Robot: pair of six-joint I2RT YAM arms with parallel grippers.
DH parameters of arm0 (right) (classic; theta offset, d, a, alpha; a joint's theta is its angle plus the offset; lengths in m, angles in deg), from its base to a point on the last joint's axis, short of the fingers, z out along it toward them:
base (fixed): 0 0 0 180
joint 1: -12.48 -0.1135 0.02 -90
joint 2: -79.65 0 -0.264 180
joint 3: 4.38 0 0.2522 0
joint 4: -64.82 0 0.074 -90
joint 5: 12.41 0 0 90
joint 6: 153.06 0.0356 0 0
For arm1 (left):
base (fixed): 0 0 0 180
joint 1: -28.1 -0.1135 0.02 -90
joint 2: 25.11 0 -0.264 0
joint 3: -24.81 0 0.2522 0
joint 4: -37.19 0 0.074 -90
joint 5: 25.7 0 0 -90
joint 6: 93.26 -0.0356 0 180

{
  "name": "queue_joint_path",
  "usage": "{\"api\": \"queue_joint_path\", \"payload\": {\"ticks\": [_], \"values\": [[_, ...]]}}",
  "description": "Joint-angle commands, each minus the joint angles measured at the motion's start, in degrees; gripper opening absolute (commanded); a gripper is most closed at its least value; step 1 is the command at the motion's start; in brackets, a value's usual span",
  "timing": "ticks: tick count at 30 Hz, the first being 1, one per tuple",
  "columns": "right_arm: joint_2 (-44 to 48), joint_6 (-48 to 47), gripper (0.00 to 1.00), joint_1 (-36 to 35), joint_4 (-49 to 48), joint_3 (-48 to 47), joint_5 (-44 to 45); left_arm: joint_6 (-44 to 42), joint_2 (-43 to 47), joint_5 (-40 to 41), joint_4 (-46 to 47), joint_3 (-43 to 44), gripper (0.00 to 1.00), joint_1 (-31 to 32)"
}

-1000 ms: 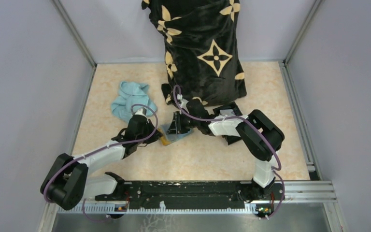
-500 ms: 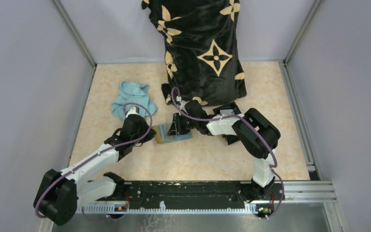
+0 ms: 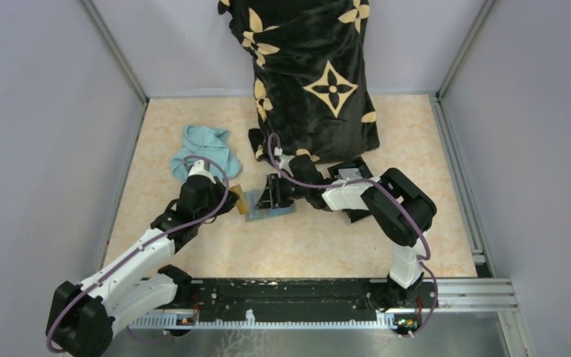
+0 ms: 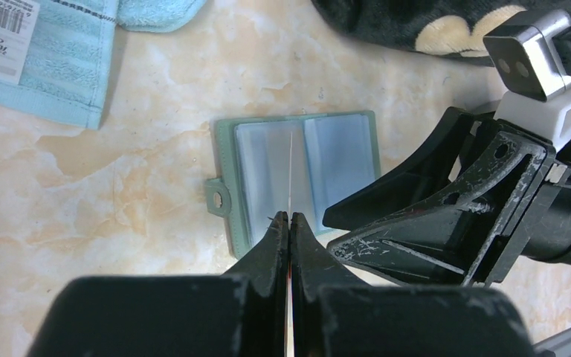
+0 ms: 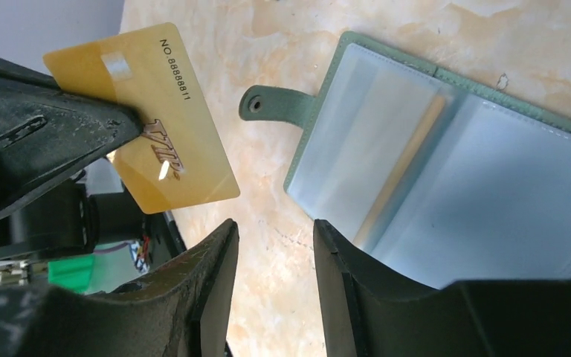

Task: Put the credit cards into the card holder
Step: Insert the credit card into the card holder.

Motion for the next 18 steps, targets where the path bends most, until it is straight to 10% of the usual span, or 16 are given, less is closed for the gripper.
{"api": "queue_joint_path", "payload": {"ticks": [1,18], "values": [[4.3,2.7,0.43,1.3,-8.5,1.7,-4.3,-2.5,1.3,-3.2,1.4,0.3,0.0,-0.1],[4.7,6.2,0.45,3.2,-15.6,4.8,-7.1,0.3,-1.1,-11.9,10.6,-2.7,0.0,-0.3]]}}
